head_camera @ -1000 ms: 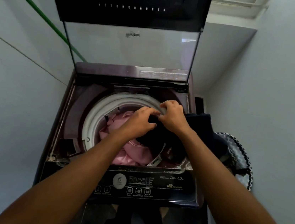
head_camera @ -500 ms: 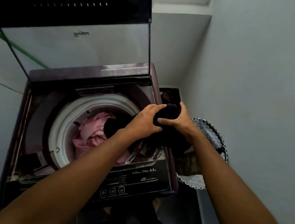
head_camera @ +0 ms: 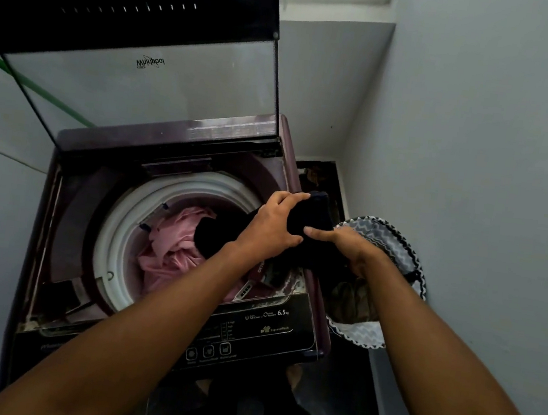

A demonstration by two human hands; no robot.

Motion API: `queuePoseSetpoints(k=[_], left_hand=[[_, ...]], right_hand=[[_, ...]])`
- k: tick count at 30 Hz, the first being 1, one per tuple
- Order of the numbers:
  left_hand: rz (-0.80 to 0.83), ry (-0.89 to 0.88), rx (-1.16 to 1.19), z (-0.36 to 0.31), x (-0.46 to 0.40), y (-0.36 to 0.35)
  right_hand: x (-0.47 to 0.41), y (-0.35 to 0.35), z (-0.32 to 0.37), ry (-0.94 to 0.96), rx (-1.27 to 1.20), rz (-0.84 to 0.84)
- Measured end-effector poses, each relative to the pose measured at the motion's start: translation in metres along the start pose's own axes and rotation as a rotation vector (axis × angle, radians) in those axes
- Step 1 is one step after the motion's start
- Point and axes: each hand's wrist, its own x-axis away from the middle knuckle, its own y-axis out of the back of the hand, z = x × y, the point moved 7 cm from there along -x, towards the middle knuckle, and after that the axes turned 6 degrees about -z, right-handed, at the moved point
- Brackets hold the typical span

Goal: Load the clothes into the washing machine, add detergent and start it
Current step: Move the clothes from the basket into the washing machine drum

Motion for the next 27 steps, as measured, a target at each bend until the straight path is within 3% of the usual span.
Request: queuePoseSetpoints(k=[7, 10, 17, 23, 27], left_hand=[[-0.092, 0.012, 0.016, -0.008, 0.007, 0.012], [-0.142, -0.014, 0.08, -0.013, 0.014, 0.033], [-0.352, 0.004, 0.187, 0.004, 0.029, 0.103], [-0.637, 0.048, 0.208, 0.03, 0.057, 0.176], [-0.728, 0.095, 0.109, 0.058, 0.077, 0.207]], right_hand=[[0.017, -0.004, 0.047, 0.039, -0.018, -0.304], [0.026, -0.023, 0.077, 0.092, -0.01, -0.341], [0.047, -0.085, 0.146, 0.206, -0.111, -0.245], [0.045, -0.171, 0.187, 0.232, -0.178, 0.059], [0.039, -0.222, 0.196, 0.24, -0.17, 0.187]])
